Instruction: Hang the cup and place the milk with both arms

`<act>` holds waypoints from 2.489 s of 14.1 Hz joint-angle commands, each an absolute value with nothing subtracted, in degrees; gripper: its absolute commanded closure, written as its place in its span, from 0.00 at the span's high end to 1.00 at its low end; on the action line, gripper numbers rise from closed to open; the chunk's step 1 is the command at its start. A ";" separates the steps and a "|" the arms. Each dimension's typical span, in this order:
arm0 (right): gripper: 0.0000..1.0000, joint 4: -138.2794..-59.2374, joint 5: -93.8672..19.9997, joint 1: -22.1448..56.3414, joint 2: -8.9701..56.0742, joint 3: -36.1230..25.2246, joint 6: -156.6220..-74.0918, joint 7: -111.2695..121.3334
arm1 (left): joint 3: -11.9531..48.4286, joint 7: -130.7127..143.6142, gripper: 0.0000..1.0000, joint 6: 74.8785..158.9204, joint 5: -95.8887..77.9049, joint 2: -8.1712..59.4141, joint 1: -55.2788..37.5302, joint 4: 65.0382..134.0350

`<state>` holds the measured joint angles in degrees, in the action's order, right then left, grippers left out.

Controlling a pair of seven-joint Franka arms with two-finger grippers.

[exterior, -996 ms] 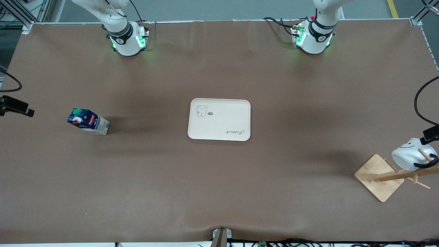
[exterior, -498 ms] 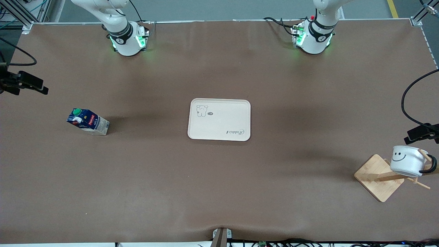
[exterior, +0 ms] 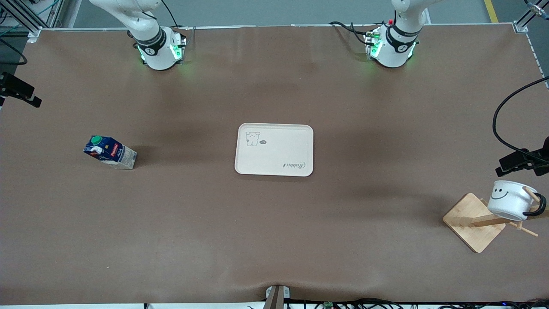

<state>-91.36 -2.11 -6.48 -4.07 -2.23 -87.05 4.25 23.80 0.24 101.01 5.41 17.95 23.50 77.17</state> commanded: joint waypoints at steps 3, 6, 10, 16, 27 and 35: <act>1.00 -90.35 -0.88 -6.42 -4.04 -1.41 -86.22 0.02 | 24.08 1.32 1.00 99.15 7.29 16.26 22.06 78.49; 1.00 -90.35 -0.70 -6.42 -4.04 -1.49 -86.13 -0.70 | 25.83 1.32 1.00 96.95 7.21 15.47 22.06 78.66; 1.00 -90.35 -0.70 -6.77 -3.87 -1.67 -86.13 -0.70 | 16.22 2.54 1.00 95.01 6.60 9.34 10.42 82.95; 1.00 -90.18 -0.70 -6.85 -3.78 -1.67 -86.13 -0.35 | 7.66 3.60 1.00 95.27 5.54 -0.08 -0.16 90.96; 1.00 -89.91 -1.49 -7.03 -3.69 -1.67 -86.31 -0.62 | -1.14 1.14 1.00 94.05 1.93 -8.88 -9.49 99.67; 1.00 -89.91 -1.49 -7.12 -3.60 -1.67 -86.31 -0.62 | -0.62 1.93 1.00 93.43 1.58 -6.60 -9.41 97.03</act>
<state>-91.07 -1.79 -6.52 -4.01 -2.07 -86.92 0.21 -0.23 2.05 94.24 2.65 -7.90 -8.97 98.70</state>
